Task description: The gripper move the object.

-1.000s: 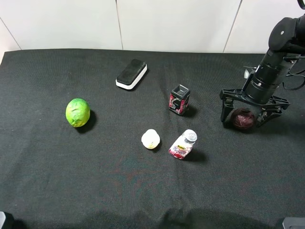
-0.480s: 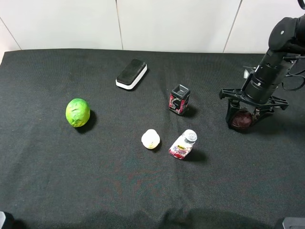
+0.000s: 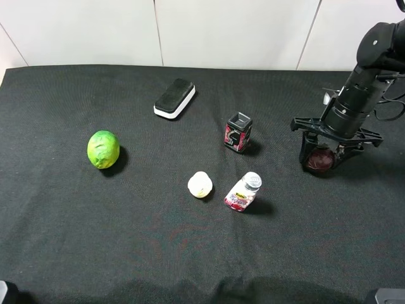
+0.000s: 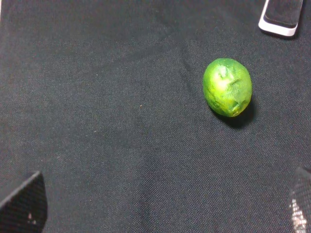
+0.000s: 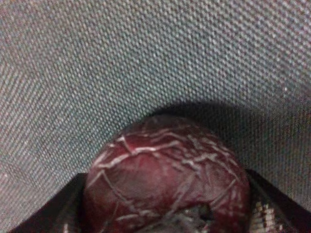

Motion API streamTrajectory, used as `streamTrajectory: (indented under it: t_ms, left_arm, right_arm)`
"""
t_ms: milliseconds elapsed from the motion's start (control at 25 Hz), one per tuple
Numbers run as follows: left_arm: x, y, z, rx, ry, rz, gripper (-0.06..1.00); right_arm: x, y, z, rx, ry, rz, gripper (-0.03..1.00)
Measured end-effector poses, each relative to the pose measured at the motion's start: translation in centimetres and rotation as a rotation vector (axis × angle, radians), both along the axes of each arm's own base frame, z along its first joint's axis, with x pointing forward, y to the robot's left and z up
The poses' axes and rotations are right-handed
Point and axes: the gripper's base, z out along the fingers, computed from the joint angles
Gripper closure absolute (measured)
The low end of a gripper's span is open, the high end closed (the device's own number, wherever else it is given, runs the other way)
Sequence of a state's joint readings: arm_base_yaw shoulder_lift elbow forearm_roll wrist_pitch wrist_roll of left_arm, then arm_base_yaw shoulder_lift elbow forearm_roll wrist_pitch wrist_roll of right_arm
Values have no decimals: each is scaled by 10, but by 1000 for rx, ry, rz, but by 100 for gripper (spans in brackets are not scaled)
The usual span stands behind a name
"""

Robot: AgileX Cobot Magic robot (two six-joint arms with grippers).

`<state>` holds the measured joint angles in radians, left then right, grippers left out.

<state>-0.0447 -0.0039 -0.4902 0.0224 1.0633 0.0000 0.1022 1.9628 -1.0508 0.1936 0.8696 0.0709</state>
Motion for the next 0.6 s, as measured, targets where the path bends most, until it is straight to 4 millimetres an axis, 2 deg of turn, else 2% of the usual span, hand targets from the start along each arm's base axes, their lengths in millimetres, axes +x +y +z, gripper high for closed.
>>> streamTrajectory:
  t_ms: [400,600]
  left_arm:
    - [0,0,0,0,0,0,-4]
    - [0,0,0,0,0,0,-4]
  right_arm:
    - [7,2,46,18,-78,-6,52]
    - [15,3,78,32,-124,7,52]
